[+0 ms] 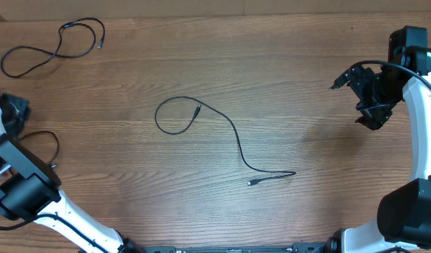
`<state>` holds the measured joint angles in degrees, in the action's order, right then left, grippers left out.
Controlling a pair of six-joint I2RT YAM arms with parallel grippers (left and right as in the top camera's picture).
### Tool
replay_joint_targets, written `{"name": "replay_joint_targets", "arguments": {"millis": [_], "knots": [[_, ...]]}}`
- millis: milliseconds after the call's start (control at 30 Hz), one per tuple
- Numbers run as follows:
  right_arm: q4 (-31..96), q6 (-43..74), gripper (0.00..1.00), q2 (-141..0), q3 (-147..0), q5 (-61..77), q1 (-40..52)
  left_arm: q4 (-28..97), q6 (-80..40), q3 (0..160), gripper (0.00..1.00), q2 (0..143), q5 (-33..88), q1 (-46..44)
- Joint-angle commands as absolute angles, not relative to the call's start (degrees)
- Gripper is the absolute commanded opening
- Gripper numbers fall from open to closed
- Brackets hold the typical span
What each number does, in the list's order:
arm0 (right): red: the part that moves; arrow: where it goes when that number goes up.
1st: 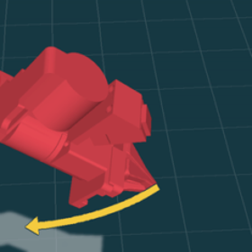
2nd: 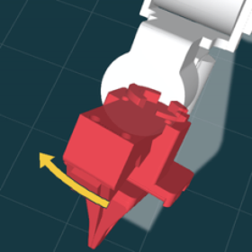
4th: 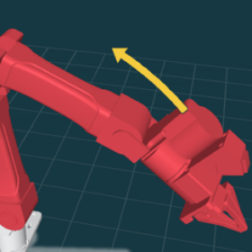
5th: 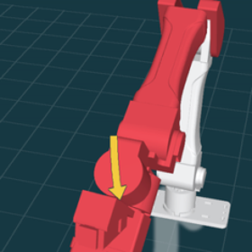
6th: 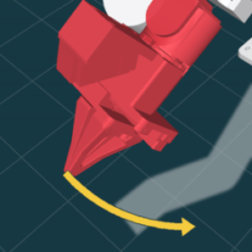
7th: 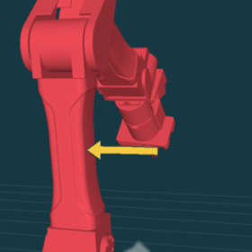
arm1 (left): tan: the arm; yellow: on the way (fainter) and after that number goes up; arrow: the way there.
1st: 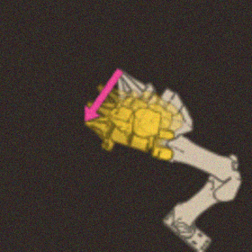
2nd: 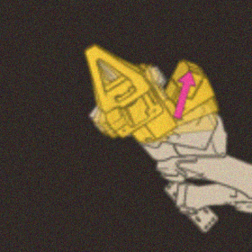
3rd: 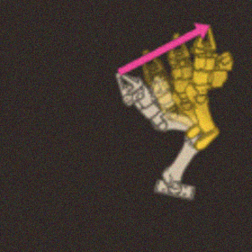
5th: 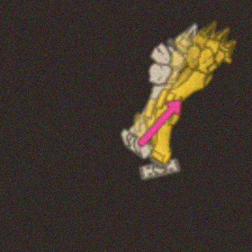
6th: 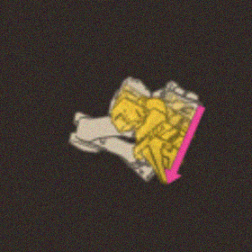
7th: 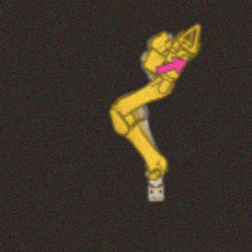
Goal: Untangle cables
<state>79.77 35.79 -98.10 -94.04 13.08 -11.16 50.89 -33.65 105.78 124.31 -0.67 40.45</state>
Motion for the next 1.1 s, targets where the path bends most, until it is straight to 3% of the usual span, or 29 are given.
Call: {"name": "replay_joint_targets", "arguments": {"millis": [0,67,100,333,533,1067], "knots": [[79.79,35.79,1.00,-98.13,-94.13,12.64,-11.27,53.39,-31.88,110.67,0.79,124.75,-0.40,39.68],[79.79,35.79,1.00,-98.13,-94.13,12.64,-11.27,55.05,-31.90,111.61,0.96,124.75,-0.38,39.42],[79.79,35.79,1.00,-98.13,-94.13,12.64,-11.27,56.18,-31.90,111.61,1.00,124.75,-0.38,39.35],[79.79,35.79,1.00,-98.13,-94.13,12.64,-11.27,61.84,-31.88,108.49,1.00,124.97,-0.78,39.33],[79.79,35.79,1.00,-98.13,-94.13,12.64,-11.27,64.29,-33.45,102.32,0.99,124.99,-10.68,39.51],[79.79,35.79,1.00,-98.13,-94.13,12.64,-11.27,57.28,-36.10,92.64,0.99,124.99,-10.48,43.86]]}}
